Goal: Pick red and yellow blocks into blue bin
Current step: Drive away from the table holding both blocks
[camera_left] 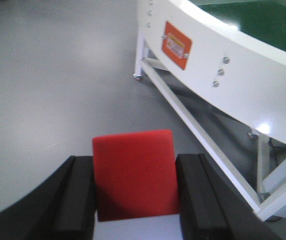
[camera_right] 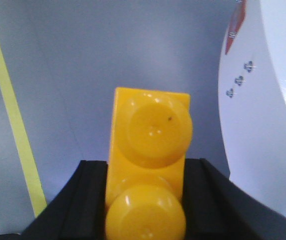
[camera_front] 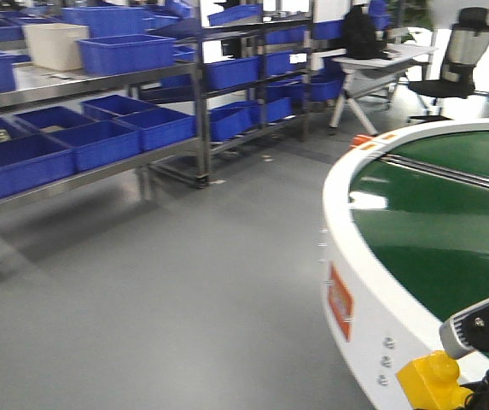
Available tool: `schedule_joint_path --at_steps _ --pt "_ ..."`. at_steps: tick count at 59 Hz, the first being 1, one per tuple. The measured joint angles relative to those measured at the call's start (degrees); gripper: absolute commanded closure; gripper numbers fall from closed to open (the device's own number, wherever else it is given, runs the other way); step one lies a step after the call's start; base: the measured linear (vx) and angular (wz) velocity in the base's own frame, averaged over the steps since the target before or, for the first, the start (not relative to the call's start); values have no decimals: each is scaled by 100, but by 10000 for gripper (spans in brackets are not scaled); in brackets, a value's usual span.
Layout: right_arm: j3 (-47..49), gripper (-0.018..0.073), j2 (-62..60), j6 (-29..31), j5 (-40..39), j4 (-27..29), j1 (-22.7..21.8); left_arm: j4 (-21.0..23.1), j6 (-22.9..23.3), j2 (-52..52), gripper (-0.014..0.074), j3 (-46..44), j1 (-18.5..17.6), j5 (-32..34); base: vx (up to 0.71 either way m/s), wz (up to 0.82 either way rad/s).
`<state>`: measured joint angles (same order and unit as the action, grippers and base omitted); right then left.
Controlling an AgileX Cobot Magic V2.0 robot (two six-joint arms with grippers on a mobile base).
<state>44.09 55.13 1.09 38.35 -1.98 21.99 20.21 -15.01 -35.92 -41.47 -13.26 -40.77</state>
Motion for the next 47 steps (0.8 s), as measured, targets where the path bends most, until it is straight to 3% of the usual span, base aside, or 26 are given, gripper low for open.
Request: schedule_joint_path --at_steps 47 --pt "0 331 0 0 6 16 0 0 0 0 352 0 0 -5 -10 40"
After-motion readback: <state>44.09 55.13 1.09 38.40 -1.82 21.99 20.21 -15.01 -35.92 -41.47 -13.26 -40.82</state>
